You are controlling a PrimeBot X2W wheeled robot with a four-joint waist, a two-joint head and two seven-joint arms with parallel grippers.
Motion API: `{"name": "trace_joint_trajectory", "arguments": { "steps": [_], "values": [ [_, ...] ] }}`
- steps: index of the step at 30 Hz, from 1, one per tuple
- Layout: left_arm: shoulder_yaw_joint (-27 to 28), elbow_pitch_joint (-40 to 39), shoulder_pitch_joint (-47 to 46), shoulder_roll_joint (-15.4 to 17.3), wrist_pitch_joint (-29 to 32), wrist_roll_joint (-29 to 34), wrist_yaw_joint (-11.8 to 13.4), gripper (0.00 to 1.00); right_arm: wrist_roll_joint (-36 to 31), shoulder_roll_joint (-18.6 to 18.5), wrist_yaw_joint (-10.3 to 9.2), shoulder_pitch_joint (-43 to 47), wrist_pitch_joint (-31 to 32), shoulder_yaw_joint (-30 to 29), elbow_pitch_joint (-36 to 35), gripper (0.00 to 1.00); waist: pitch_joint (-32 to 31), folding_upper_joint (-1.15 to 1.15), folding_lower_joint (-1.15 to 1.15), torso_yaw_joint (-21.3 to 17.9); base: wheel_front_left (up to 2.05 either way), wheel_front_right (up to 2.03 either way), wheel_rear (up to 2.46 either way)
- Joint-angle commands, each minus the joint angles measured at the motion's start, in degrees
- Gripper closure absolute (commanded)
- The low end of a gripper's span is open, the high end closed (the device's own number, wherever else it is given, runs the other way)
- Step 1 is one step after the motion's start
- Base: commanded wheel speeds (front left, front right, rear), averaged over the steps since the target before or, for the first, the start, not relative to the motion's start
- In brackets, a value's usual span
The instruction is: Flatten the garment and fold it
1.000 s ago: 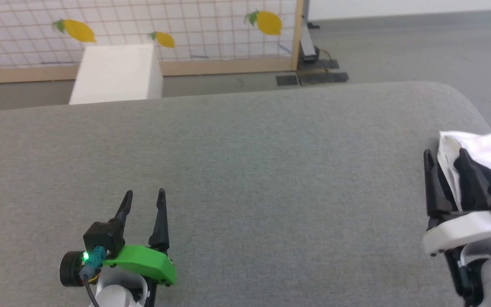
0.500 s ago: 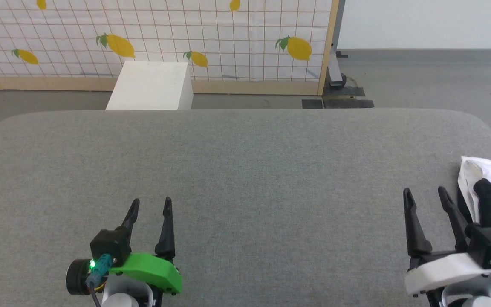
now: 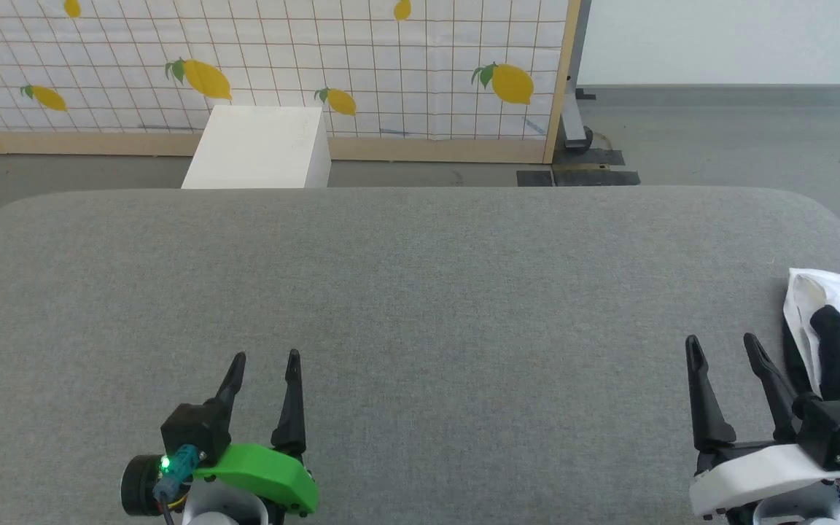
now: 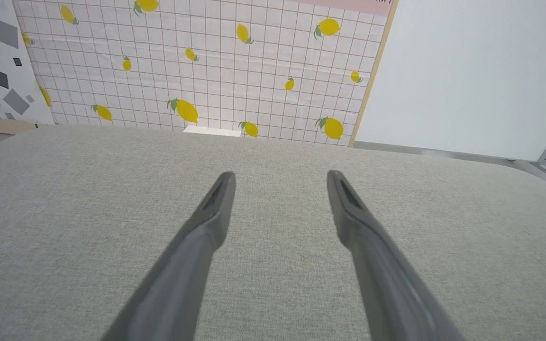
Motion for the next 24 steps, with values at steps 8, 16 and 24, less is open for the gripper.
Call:
{"name": "trace_joint_trajectory", "arguments": {
  "steps": [8,16,24],
  "values": [
    [-0.2,0.0,0.0,0.0,0.1,0.0,0.0,1.00,0.0,0.0,0.00,0.0,0.0,0.0,0.1,1.00,0.1,0.00,0.00,0.0,0.00,0.00,0.00],
    [0.0,-0.7,0.1,0.0,0.8,0.6,0.1,1.00,-0.4,0.0,0.00,-0.2,0.5,0.1,0.0,1.00,0.2,0.03,0.00,-0.1,0.00,0.00,0.00],
    [0.4,-1.5,0.3,0.0,1.7,1.3,0.2,1.00,-0.9,0.0,-0.01,-0.4,1.1,0.4,-0.2,1.00,0.3,0.07,0.00,-0.1,0.00,0.00,0.00]
  ]
}}
